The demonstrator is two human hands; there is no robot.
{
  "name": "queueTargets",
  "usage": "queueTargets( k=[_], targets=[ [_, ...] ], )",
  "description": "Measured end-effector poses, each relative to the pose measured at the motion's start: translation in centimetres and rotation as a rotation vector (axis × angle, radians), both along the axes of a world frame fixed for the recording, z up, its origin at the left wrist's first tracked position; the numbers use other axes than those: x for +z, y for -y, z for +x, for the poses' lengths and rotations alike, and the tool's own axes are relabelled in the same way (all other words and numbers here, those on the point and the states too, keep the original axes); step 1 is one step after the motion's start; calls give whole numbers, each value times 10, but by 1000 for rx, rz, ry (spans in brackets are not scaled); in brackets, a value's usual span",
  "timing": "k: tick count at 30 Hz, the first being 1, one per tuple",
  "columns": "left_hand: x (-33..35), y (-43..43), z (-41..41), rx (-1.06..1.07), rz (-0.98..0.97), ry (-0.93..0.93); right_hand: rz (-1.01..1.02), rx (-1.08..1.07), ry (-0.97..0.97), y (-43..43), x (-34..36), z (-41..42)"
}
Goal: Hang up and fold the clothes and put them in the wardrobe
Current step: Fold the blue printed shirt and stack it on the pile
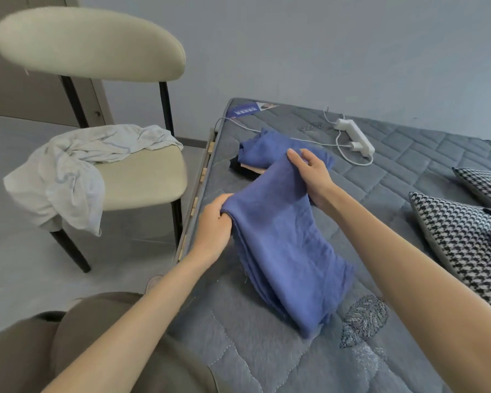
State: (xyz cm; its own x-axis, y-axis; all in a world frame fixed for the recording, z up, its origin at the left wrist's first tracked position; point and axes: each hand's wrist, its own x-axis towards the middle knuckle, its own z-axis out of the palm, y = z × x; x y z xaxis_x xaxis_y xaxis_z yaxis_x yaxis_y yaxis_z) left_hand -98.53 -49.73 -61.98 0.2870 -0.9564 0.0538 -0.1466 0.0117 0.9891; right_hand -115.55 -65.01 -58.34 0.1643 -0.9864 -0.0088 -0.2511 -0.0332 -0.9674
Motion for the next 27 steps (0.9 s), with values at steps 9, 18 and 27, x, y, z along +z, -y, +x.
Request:
queueTargets(
  k=[9, 18, 27],
  targets=[
    [96, 80, 78, 58, -100, 105, -69, 39, 240, 36, 72, 29],
    [173, 94, 90, 46, -266, 276, -107, 96, 521, 33, 125, 17],
    [86, 13, 31, -131, -104, 281, 124, -15, 456, -38, 48, -39]
  ],
)
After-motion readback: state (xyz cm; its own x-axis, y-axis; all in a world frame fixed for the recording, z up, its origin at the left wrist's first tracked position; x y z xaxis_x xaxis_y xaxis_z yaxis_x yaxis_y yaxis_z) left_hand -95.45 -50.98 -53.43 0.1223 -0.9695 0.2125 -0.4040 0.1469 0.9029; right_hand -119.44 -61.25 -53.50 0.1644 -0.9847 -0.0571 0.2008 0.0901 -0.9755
